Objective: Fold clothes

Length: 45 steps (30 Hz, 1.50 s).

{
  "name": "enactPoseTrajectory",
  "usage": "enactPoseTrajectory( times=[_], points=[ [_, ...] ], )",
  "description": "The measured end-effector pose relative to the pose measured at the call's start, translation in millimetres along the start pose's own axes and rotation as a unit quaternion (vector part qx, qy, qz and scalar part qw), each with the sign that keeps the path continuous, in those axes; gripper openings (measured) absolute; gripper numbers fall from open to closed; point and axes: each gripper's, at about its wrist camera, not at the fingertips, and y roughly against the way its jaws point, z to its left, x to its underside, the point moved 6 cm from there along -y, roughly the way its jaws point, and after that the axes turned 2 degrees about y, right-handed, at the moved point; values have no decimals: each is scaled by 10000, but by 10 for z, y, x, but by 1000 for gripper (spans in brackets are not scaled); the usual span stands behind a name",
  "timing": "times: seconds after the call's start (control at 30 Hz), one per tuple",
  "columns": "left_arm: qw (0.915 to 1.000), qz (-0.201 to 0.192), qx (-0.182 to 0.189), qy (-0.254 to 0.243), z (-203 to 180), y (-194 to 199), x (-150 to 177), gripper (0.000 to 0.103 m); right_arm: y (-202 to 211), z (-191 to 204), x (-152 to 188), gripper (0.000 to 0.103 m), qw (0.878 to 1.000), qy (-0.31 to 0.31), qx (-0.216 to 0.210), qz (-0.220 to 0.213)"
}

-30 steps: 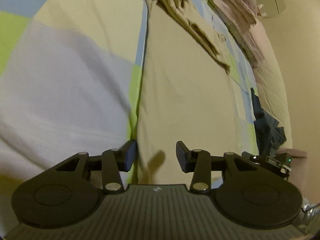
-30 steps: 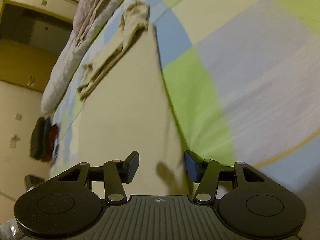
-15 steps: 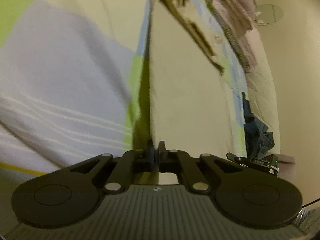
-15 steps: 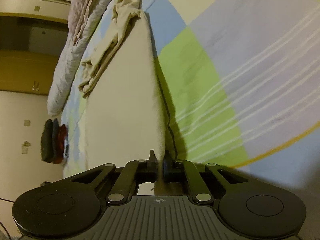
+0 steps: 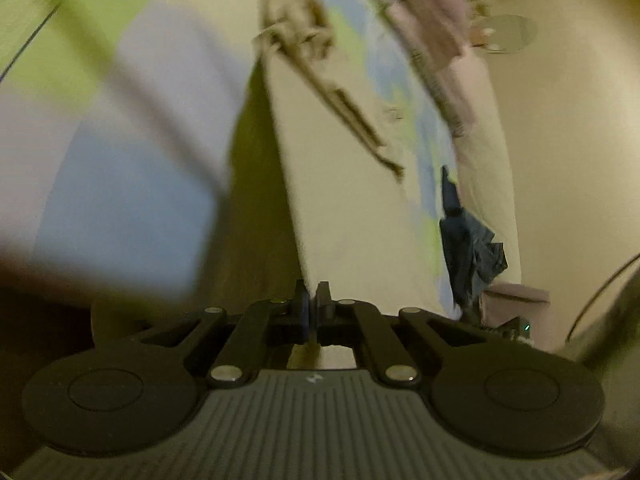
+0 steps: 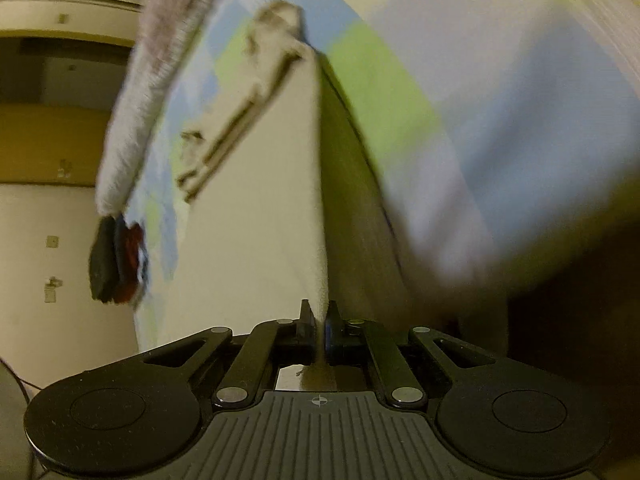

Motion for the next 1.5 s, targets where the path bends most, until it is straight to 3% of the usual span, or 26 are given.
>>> enactPoseTrajectory(
  times=[0.13, 0.27, 0.4, 0.63, 0.73, 0.77, 0.8, 0.83, 0.87, 0.9, 0.97, 1.07, 1.17, 1.23, 1.37, 1.43, 1.47, 1.5],
  points=[
    [9983, 205, -88, 538, 113, 121, 322, 0, 161, -122, 519, 2, 9970, -683, 217, 289],
    [9986, -122, 212, 478, -55, -22, -215, 1, 212, 5, 494, 2, 9961, -843, 138, 242],
    [9968, -449, 511, 417, -223, -160, -751, 1, 264, 396, -1, 2, 9985, -518, -157, -112],
    [9893, -1002, 1016, 316, -501, -403, -1700, 1, 145, 922, -1283, 2, 9956, -103, -453, -815],
    [9877, -1183, 909, 473, -433, -649, -2201, 1, -106, 1024, -1821, 2, 9948, -113, -392, -936],
    [9868, -1281, 796, 581, -391, -744, -2362, 5, -228, 1015, -1985, 3, 9942, -196, -359, -992],
    [9856, -1378, 669, 718, -339, -831, -2509, 21, -349, 1006, -2148, 3, 9936, -279, -327, -1047],
    [9835, -1474, 515, 914, -269, -891, -2618, 30, -462, 987, -2301, 20, 9925, -390, -300, -1118],
    [9805, -1574, 366, 1115, -203, -927, -2699, 35, -548, 940, -2426, 53, 9903, -578, -286, -1231],
    [9778, -1655, 264, 1257, -149, -952, -2761, 35, -608, 904, -2530, 64, 9879, -683, -276, -1362],
    [9768, -1722, 230, 1249, -103, -956, -2795, 35, -594, 909, -2625, 64, 9843, -413, -242, -1701],
    [9844, -1600, -26, 732, -147, -1005, -2735, 35, -575, 955, -2573, 64, 9811, 528, 139, -1855],
    [9892, -1420, -303, 183, -221, -1145, -2679, 36, -684, 963, -2435, 61, 9704, 1560, 668, -1716],
    [9890, -1391, -474, -155, -286, -1248, -2679, 37, -767, 964, -2380, 51, 9611, 2049, 851, -1645],
    [9825, -1456, -833, -807, -414, -1506, -2778, 36, -1000, 966, -2429, 51, 9488, 2533, 901, -1657],
    [9810, -1476, -860, -918, -424, -1552, -2805, 30, -1096, 968, -2491, 51, 9443, 2693, 859, -1684],
    [9807, -1466, -882, -943, -429, -1554, -2817, 0, -1123, 968, -2515, 20, 9434, 2741, 812, -1681],
    [9803, -1486, -900, -942, -435, -1539, -2828, 0, -1119, 975, -2535, 1, 9436, 2760, 749, -1670]
  ],
)
